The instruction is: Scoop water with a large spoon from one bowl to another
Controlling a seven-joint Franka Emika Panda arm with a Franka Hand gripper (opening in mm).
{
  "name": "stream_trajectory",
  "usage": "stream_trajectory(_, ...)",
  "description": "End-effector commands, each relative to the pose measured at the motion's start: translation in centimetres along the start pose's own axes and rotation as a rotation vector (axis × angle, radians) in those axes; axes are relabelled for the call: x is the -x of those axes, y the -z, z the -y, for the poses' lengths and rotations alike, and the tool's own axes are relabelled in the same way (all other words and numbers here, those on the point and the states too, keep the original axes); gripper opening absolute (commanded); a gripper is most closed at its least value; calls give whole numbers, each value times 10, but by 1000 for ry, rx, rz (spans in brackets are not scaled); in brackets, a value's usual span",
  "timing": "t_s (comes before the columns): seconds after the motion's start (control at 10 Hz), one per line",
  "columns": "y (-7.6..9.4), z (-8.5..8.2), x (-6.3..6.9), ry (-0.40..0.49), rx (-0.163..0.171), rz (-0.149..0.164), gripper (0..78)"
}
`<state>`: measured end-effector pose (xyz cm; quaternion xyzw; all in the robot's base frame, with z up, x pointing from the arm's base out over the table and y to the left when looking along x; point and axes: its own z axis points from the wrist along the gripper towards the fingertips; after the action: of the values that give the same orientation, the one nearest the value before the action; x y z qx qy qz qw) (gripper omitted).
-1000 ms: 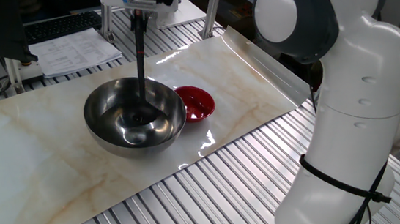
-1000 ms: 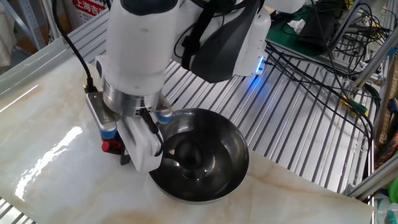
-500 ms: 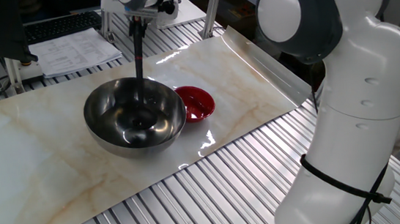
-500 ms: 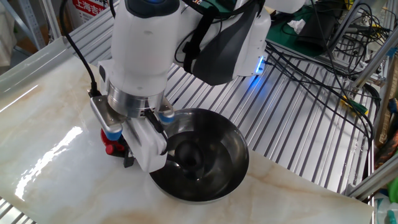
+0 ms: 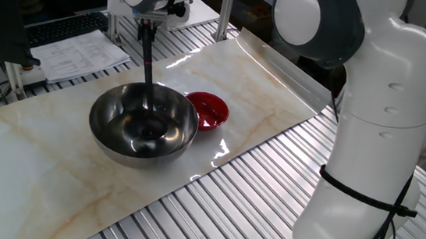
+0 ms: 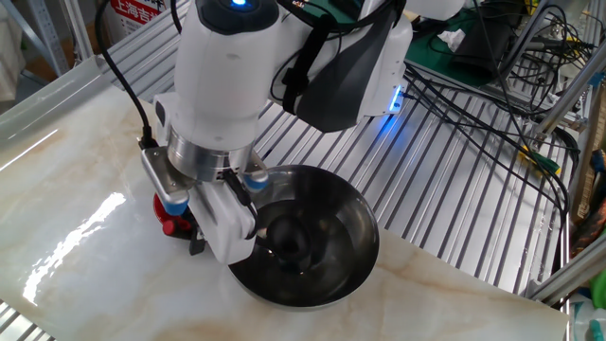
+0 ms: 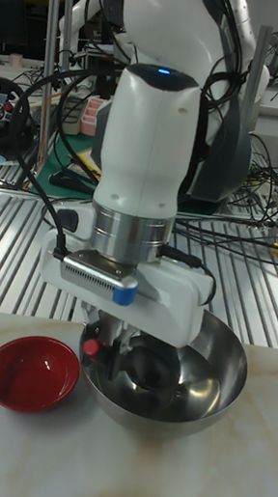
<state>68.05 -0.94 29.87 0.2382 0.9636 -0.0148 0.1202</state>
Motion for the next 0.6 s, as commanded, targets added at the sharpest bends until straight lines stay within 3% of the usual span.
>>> stream_trajectory(0.1, 2, 0, 1, -1, 1, 2, 11)
stream_trajectory(0.2, 2, 0, 1, -3, 0, 1, 11)
stream_trajectory(0.3, 2, 0, 1, -3, 0, 1, 774)
stream_trajectory(0.6, 2, 0, 1, -3, 0, 1, 774)
